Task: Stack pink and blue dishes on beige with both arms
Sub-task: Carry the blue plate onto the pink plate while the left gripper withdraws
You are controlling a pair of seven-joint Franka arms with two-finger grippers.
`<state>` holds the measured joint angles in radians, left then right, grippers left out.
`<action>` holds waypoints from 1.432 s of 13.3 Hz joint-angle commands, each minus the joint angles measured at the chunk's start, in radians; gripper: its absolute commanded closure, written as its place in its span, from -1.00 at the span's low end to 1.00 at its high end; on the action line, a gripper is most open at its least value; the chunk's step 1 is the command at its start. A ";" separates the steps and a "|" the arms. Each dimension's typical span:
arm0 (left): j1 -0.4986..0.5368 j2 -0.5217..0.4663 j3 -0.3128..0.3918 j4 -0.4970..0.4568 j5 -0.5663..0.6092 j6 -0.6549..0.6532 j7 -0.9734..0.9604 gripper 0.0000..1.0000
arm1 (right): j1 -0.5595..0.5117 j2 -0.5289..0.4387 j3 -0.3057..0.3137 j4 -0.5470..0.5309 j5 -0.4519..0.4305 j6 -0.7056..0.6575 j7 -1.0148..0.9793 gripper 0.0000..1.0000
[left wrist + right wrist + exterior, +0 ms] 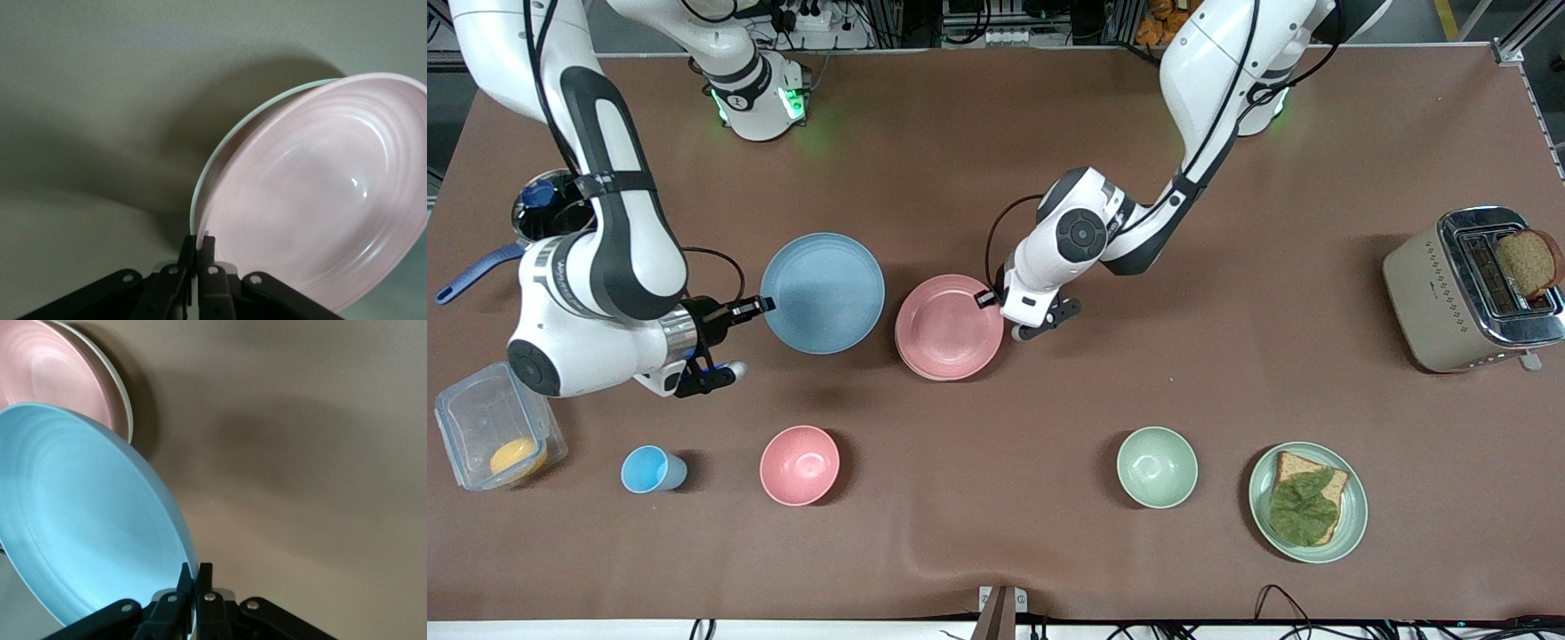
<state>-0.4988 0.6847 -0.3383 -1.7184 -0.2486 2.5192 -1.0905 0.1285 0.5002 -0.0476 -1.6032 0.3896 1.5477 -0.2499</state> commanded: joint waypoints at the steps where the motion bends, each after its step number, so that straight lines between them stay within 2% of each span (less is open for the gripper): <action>1: -0.017 0.025 0.010 0.040 -0.004 0.009 -0.023 0.90 | 0.002 0.001 -0.008 -0.021 0.038 0.008 -0.046 1.00; 2: -0.018 0.029 0.010 0.040 -0.004 0.009 -0.023 0.48 | 0.006 0.007 -0.008 -0.021 0.054 0.018 -0.046 1.00; 3: -0.018 0.030 0.010 0.040 -0.004 0.009 -0.023 -0.14 | 0.016 0.014 -0.008 -0.024 0.066 0.040 -0.039 1.00; 4: -0.018 0.032 0.012 0.040 -0.004 0.009 -0.023 -0.99 | 0.028 0.017 -0.008 -0.026 0.069 0.061 -0.035 1.00; 7: -0.047 0.019 0.042 0.040 0.005 0.010 -0.023 -1.00 | 0.031 0.024 -0.008 -0.026 0.072 0.069 -0.029 1.00; 9: -0.029 -0.037 0.062 0.036 0.035 -0.006 -0.020 -1.00 | 0.051 0.026 -0.009 -0.040 0.090 0.081 -0.013 1.00; 10: -0.011 -0.087 0.087 0.031 0.078 -0.051 -0.011 -1.00 | 0.054 0.026 -0.008 -0.061 0.106 0.118 -0.006 1.00; 12: 0.034 -0.172 0.093 0.042 0.277 -0.184 0.018 -1.00 | 0.083 0.026 -0.008 -0.103 0.127 0.195 -0.005 1.00; 13: 0.066 -0.206 0.091 0.042 0.340 -0.221 0.041 -1.00 | 0.095 0.027 -0.008 -0.103 0.141 0.210 0.007 1.00; 16: 0.170 -0.298 0.093 0.039 0.367 -0.348 0.118 -1.00 | 0.155 0.047 -0.008 -0.101 0.173 0.294 0.084 1.00; 19: 0.302 -0.393 0.091 0.037 0.367 -0.494 0.396 -1.00 | 0.229 0.066 -0.009 -0.100 0.172 0.399 0.179 1.00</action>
<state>-0.2668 0.3661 -0.2388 -1.6482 0.0991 2.0879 -0.8237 0.3103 0.5554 -0.0462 -1.7018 0.5348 1.8971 -0.1292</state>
